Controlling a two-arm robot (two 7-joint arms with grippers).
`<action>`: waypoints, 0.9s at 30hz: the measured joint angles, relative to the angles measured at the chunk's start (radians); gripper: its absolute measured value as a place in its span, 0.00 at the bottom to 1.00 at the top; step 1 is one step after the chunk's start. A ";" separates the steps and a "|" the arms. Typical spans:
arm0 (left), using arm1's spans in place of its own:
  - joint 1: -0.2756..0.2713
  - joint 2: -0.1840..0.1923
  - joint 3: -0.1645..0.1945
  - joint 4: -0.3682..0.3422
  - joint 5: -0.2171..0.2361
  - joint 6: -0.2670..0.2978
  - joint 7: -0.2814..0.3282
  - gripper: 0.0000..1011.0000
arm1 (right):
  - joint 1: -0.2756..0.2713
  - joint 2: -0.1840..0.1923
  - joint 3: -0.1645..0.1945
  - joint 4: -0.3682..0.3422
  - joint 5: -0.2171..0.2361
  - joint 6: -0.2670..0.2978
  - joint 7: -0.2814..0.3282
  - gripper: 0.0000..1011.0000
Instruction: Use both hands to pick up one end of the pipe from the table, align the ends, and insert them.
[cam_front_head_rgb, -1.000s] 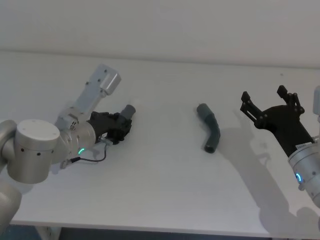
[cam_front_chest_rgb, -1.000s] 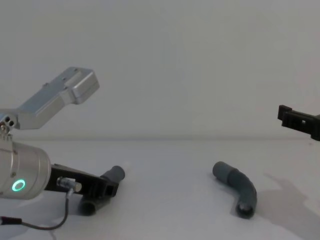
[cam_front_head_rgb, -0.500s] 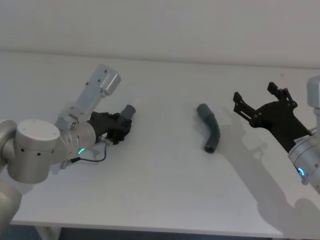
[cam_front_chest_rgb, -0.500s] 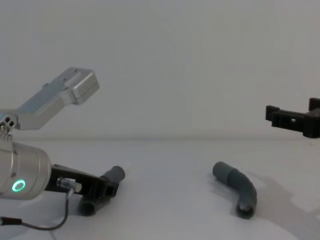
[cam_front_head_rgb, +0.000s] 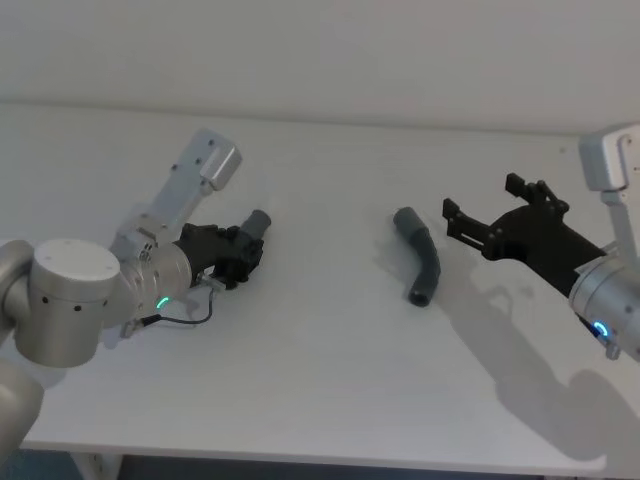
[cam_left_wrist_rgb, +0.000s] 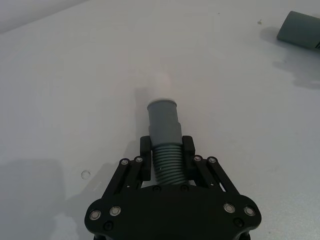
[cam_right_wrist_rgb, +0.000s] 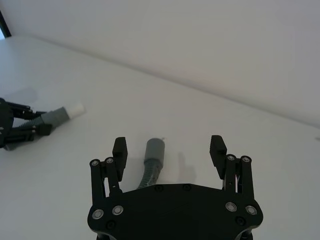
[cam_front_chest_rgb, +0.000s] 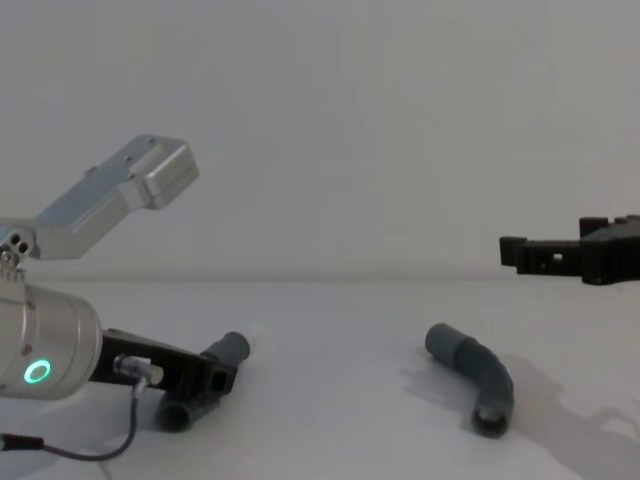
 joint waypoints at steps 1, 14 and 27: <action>0.000 0.000 0.000 0.000 0.000 0.000 0.000 0.35 | 0.002 -0.001 -0.002 -0.001 0.000 0.010 -0.001 0.99; 0.000 0.000 0.000 0.000 0.000 0.000 0.000 0.35 | 0.028 -0.030 -0.031 0.005 -0.020 0.126 -0.043 0.99; 0.000 0.000 0.000 0.000 0.000 0.000 0.000 0.35 | 0.043 -0.060 -0.069 0.032 -0.059 0.171 -0.074 0.99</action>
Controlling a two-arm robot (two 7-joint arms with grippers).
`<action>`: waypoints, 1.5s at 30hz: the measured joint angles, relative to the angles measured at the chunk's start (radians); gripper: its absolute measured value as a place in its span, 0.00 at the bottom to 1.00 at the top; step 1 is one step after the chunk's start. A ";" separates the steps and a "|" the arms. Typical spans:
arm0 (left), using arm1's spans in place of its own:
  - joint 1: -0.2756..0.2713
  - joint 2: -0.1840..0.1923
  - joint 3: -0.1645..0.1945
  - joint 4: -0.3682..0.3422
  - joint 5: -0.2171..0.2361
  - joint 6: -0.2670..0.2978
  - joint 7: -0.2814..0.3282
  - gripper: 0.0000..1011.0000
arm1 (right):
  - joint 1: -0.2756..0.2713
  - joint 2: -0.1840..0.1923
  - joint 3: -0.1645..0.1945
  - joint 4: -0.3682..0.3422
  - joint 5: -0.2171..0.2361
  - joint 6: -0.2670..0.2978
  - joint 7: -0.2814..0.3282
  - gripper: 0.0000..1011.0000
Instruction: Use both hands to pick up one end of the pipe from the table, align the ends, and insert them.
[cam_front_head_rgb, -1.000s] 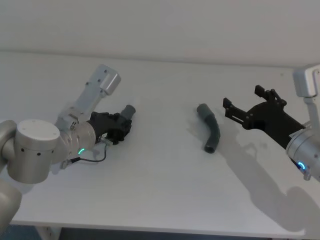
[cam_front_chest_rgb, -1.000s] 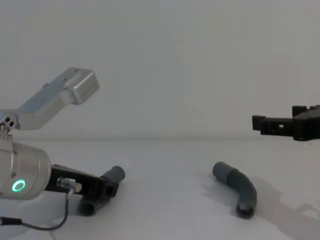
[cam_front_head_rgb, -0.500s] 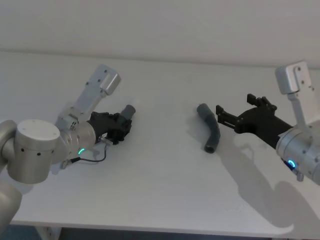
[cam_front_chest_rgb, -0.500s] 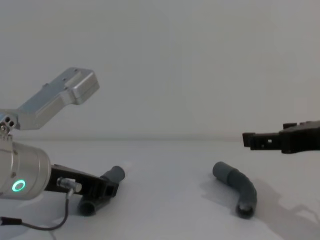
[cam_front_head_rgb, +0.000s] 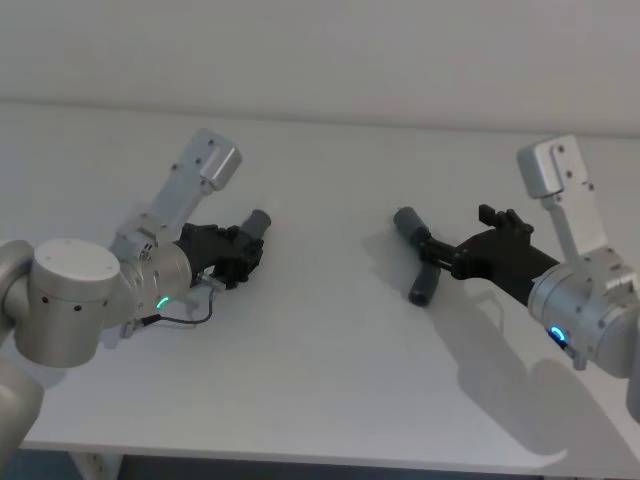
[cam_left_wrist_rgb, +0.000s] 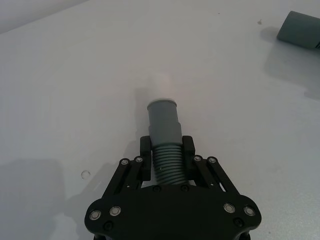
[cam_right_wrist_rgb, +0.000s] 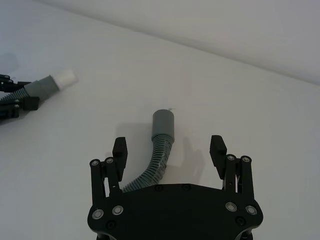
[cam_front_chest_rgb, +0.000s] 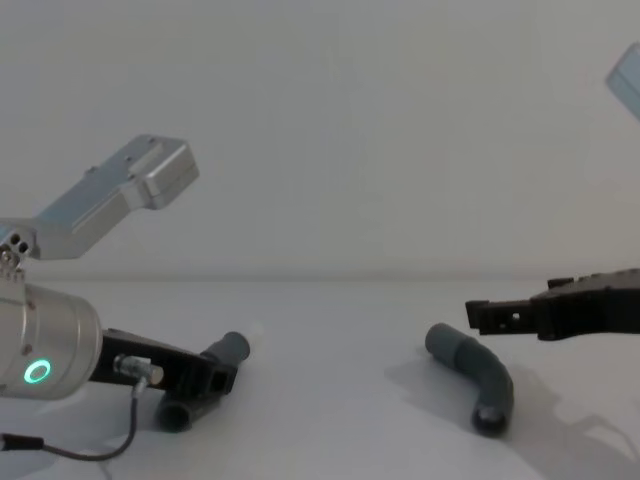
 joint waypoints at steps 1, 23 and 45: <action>0.000 0.000 0.000 0.000 0.000 0.000 0.000 0.35 | 0.000 0.000 0.000 0.000 0.000 0.000 0.000 0.99; 0.000 0.000 0.000 0.000 0.000 0.000 0.000 0.35 | 0.027 -0.072 -0.021 0.047 -0.014 0.089 -0.020 0.99; 0.000 0.000 0.000 0.000 0.000 0.000 0.000 0.35 | 0.032 -0.123 -0.021 0.085 -0.012 0.142 -0.029 0.99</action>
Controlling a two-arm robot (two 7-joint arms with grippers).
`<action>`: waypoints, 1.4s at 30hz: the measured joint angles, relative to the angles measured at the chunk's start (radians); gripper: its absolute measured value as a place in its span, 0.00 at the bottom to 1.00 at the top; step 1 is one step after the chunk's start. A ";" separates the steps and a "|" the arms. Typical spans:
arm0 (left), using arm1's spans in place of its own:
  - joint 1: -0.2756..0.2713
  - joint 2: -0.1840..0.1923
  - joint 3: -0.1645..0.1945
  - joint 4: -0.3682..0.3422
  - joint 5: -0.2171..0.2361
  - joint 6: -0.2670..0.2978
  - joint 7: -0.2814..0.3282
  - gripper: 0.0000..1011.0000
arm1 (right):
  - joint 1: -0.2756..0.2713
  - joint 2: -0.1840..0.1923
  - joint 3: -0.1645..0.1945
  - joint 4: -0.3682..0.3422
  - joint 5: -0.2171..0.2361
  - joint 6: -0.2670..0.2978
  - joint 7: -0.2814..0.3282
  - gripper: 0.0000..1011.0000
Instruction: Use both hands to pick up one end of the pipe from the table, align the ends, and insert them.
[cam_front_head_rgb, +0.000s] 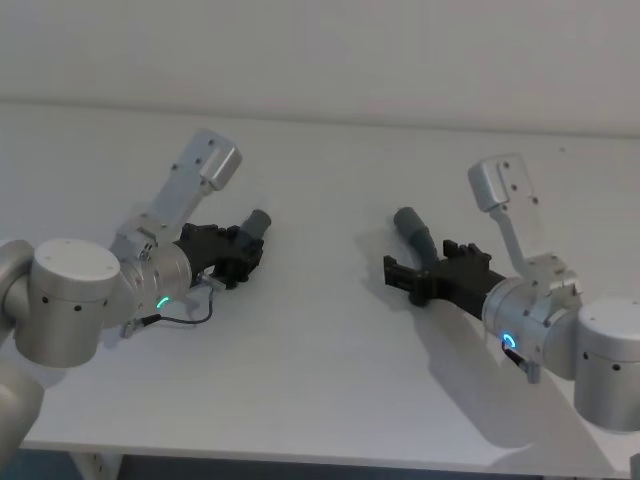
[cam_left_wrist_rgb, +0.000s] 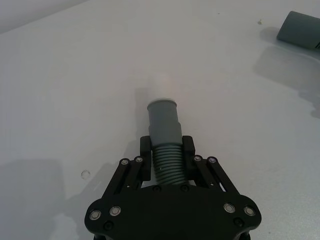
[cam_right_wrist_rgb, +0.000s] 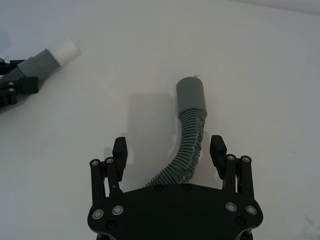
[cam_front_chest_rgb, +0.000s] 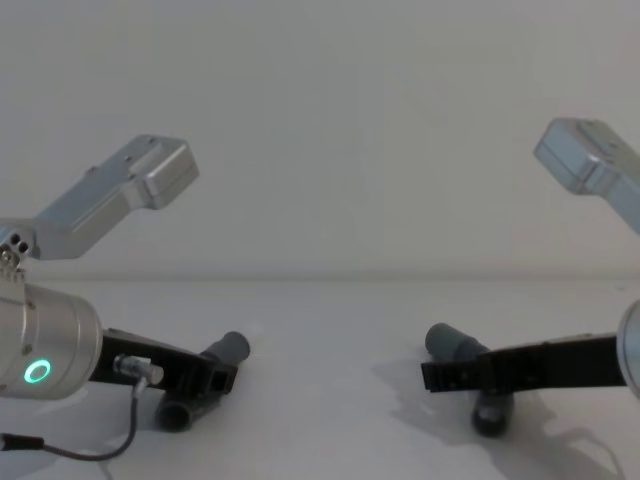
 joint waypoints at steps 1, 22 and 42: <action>0.000 0.000 0.000 0.000 0.000 0.000 0.000 0.35 | 0.001 -0.001 -0.001 0.002 -0.001 0.000 0.000 0.99; 0.000 0.000 0.000 0.000 0.000 0.000 0.000 0.35 | 0.007 -0.017 -0.006 0.023 -0.020 -0.001 0.000 0.73; 0.000 0.000 0.000 0.000 0.000 0.000 0.000 0.35 | 0.009 -0.020 -0.007 0.027 -0.025 -0.002 0.000 0.16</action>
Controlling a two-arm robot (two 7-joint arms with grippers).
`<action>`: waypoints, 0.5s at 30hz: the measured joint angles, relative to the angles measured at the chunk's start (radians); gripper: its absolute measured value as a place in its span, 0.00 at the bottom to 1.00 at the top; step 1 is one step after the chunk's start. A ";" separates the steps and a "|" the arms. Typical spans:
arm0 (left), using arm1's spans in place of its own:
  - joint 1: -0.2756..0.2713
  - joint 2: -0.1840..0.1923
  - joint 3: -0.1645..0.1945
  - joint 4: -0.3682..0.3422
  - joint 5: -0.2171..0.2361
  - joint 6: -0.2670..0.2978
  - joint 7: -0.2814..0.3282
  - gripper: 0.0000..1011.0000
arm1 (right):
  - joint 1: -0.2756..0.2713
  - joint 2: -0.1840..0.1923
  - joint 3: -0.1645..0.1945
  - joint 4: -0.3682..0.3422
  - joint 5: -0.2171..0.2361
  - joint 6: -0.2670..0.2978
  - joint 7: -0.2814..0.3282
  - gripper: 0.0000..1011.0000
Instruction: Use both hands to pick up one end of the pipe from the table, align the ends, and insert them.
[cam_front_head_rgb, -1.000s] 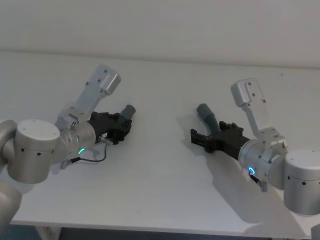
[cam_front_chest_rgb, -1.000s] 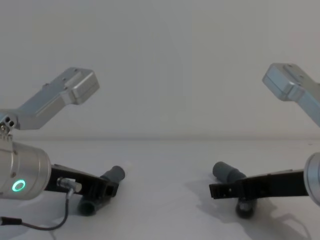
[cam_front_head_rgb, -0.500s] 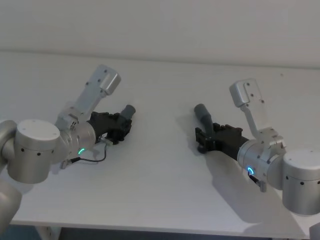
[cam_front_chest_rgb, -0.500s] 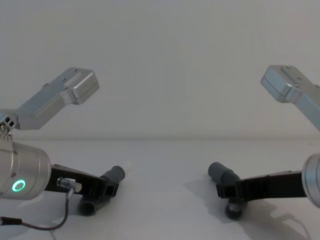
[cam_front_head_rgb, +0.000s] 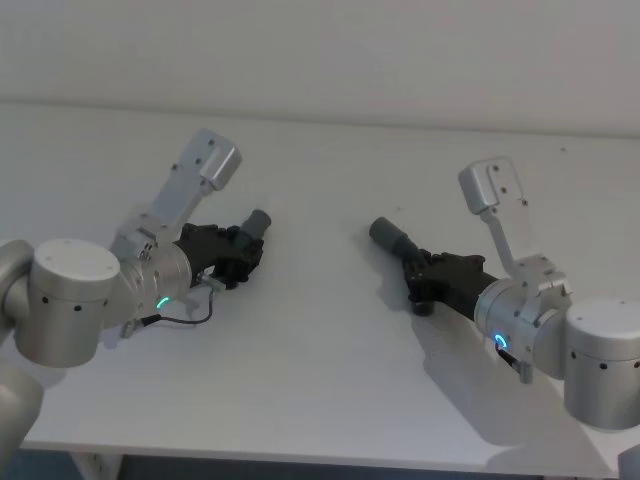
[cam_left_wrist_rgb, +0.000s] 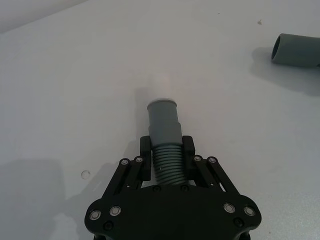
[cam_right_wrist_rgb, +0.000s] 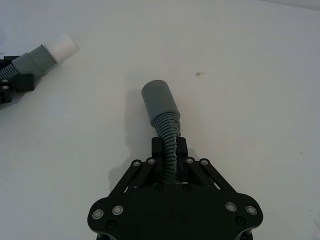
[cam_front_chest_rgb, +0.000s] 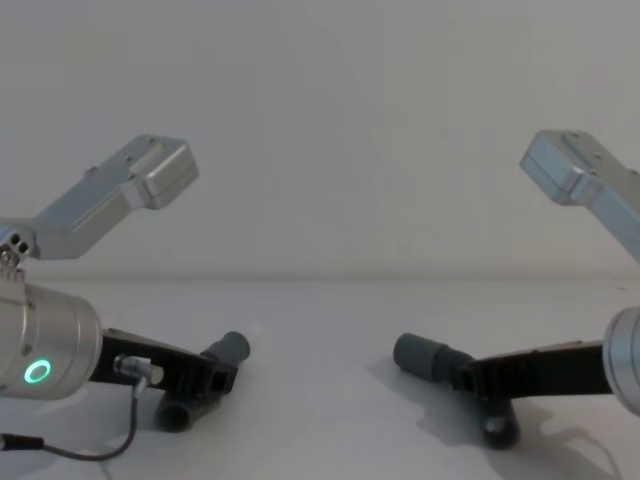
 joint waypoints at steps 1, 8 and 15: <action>0.000 0.000 0.000 0.000 0.000 0.000 0.000 0.35 | 0.000 0.000 0.000 0.000 0.000 0.000 0.000 0.15; 0.000 0.000 0.000 0.000 0.000 0.000 0.000 0.35 | 0.000 -0.001 0.000 0.001 -0.001 0.000 0.000 0.14; 0.000 0.000 0.000 0.000 0.000 0.000 0.000 0.35 | 0.000 -0.001 0.000 0.001 -0.001 0.000 0.000 0.14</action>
